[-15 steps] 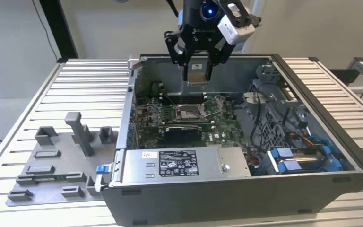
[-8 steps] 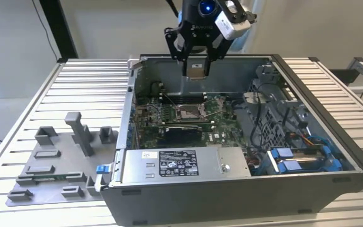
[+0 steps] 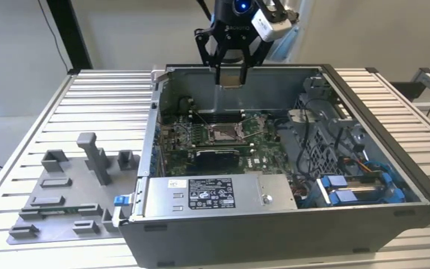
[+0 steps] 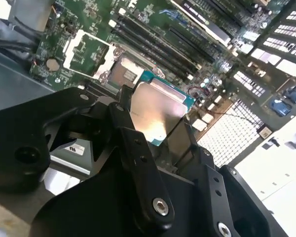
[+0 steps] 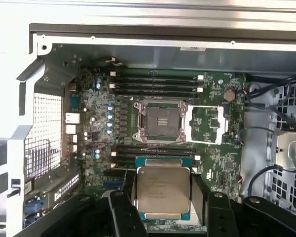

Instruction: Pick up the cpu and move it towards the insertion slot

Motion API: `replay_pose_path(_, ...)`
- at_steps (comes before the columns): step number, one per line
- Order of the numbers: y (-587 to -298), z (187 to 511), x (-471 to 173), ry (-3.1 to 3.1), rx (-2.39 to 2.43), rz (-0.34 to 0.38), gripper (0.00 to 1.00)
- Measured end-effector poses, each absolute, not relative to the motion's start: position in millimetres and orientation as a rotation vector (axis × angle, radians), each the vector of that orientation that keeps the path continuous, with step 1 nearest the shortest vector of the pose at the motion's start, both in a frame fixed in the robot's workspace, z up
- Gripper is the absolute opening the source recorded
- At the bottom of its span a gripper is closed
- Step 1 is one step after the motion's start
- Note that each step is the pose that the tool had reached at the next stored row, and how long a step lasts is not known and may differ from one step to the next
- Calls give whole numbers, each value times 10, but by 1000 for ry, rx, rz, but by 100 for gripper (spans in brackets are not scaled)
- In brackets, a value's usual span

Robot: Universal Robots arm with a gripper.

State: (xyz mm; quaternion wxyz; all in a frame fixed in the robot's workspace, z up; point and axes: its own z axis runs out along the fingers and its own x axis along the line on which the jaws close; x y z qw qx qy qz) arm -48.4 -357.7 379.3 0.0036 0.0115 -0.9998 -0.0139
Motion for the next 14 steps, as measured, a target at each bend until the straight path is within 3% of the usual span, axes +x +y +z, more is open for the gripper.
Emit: replay_pose_path(14, -3290, 3771, -485, -3134, 36, -44, 0)
